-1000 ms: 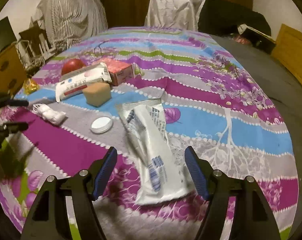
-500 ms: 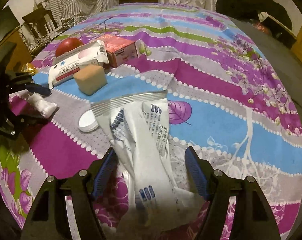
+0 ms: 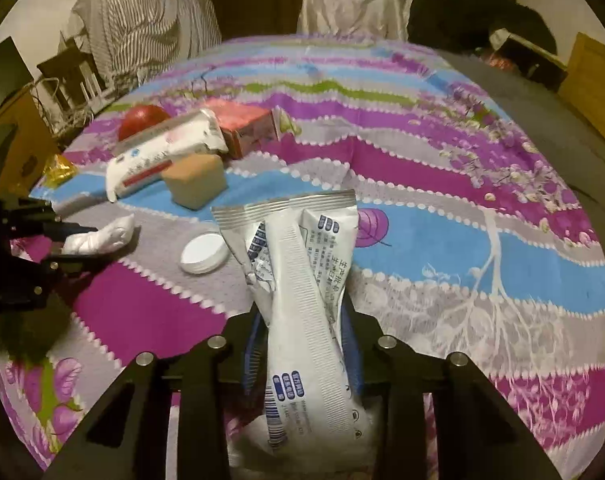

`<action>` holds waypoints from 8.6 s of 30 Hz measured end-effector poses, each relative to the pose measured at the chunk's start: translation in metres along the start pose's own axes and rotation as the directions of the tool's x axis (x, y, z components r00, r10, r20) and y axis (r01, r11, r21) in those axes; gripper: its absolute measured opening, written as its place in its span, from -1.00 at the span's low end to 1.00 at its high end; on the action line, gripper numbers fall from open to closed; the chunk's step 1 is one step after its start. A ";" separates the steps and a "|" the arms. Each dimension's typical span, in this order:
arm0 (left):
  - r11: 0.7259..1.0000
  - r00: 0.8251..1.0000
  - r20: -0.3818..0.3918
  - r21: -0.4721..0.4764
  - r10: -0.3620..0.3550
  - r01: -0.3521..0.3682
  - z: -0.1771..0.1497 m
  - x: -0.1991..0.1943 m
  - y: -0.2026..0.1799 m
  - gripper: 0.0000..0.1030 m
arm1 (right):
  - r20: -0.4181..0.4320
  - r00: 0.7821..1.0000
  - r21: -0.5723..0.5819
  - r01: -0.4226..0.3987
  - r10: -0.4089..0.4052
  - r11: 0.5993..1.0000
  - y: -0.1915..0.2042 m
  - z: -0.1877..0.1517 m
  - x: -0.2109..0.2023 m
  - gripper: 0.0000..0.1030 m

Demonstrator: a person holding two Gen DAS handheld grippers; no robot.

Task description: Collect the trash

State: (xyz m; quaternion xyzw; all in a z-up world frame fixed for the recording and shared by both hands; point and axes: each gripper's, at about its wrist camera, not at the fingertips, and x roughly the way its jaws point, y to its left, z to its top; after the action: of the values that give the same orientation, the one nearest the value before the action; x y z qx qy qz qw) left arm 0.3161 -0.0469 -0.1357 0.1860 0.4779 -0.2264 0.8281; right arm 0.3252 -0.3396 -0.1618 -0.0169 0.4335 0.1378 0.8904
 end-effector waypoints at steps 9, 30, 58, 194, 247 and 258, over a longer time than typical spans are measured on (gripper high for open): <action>0.956 0.977 0.128 -0.262 0.168 -0.130 -0.053 -0.062 0.016 -0.43 | 0.194 0.981 0.060 0.005 -0.017 0.998 0.046 -0.031 -0.062 -0.32; 0.836 0.747 0.464 -0.502 0.477 -0.222 -0.086 -0.199 -0.056 -0.42 | 0.552 0.829 0.039 0.089 -0.096 0.995 0.158 -0.067 -0.210 -0.31; 0.809 0.718 0.474 -0.547 0.510 -0.214 -0.104 -0.238 -0.063 -0.42 | 0.599 0.799 0.001 0.071 -0.057 0.997 0.175 -0.076 -0.255 -0.31; 0.268 0.737 -0.148 -0.870 0.660 -0.414 -0.388 -0.306 0.308 -0.41 | -0.321 0.836 -0.509 -0.548 0.445 0.664 0.791 0.132 0.027 -0.30; 0.205 0.672 -0.152 -0.884 0.724 -0.420 -0.401 -0.333 0.256 0.74 | 0.008 0.765 -0.604 -0.510 0.644 0.613 0.704 0.078 -0.082 0.34; 0.201 0.638 -0.098 -0.903 0.764 -0.380 -0.393 -0.355 0.213 0.89 | 0.073 0.716 -0.568 -0.543 0.694 0.619 0.649 0.055 -0.126 0.46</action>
State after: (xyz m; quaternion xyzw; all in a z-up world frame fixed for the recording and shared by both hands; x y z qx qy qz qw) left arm -0.0007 0.4062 0.0082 -0.1393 0.2446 0.3507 0.8932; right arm 0.1249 0.2634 0.0284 -0.0783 0.2262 0.5488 0.8009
